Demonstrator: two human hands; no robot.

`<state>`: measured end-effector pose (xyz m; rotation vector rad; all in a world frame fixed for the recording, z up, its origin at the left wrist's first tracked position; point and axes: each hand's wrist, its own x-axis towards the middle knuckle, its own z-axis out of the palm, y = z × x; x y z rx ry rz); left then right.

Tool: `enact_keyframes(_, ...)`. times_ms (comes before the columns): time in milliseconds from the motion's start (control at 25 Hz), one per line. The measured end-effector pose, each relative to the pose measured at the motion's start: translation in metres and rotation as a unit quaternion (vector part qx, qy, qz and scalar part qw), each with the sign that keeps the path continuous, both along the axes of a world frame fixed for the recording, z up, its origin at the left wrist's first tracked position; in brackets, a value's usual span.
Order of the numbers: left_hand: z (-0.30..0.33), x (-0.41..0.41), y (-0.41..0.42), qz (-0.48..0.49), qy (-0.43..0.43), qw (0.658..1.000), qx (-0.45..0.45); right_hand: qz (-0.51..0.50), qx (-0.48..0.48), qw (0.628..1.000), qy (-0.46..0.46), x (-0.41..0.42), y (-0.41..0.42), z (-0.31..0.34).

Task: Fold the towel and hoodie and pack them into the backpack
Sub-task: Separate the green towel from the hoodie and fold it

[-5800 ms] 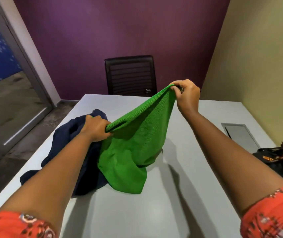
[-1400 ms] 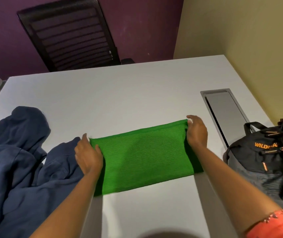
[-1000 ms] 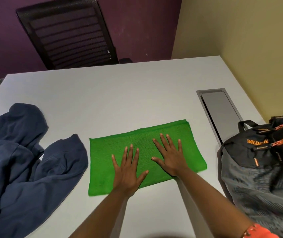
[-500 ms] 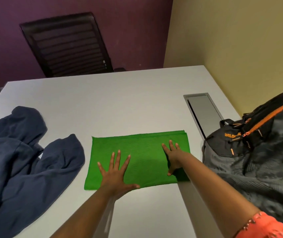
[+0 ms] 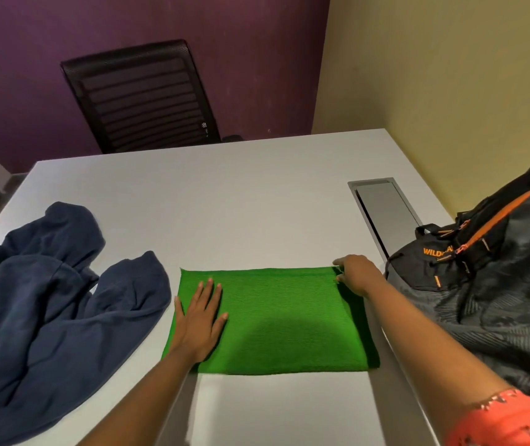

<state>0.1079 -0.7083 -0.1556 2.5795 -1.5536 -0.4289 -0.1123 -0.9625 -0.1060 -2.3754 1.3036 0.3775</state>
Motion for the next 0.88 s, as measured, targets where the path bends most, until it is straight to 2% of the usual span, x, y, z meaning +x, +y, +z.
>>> enact_keyframes(120,0.011,0.019,-0.02,0.042,-0.026,0.996,0.07,0.028,-0.012,0.999,0.035,0.0,0.003,-0.009)
enact_keyframes(200,0.016,0.03,-0.029,0.071,-0.021,0.994,0.081,0.011,-0.028,0.999,0.032,-0.002,0.002,-0.014)
enact_keyframes(280,0.017,0.041,-0.032,0.1,-0.012,0.993,0.068,-0.025,-0.013,1.0,-0.003,-0.003,-0.001,-0.014)
enact_keyframes(360,0.016,0.05,-0.035,0.106,-0.016,0.992,0.062,-0.061,0.068,0.992,-0.09,-0.006,-0.004,-0.009)
enact_keyframes(400,0.014,0.054,-0.035,0.101,-0.018,0.993,0.062,-0.086,0.134,0.975,-0.157,-0.009,-0.004,-0.004)
enact_keyframes(480,0.01,0.057,-0.035,0.095,-0.01,0.994,0.06,-0.154,0.26,0.903,-0.305,-0.012,-0.003,0.007)
enact_keyframes(520,0.008,0.058,-0.034,0.097,0.0,0.994,0.057,-0.183,0.285,0.871,-0.355,-0.013,-0.005,0.008)
enact_keyframes(560,0.007,0.058,-0.034,0.104,0.014,0.993,0.052,-0.198,0.281,0.859,-0.379,-0.012,-0.006,0.009)
enact_keyframes(640,0.005,0.06,-0.034,0.119,0.039,0.991,0.042,-0.205,0.209,0.884,-0.363,-0.007,-0.008,0.002)
enact_keyframes(760,0.008,0.064,-0.036,0.126,0.053,0.99,0.03,-0.199,0.055,0.95,-0.233,0.0,-0.008,-0.014)
enact_keyframes(880,0.014,0.068,-0.04,0.172,0.066,0.983,-0.003,-0.204,0.041,0.965,-0.161,0.002,-0.007,-0.015)
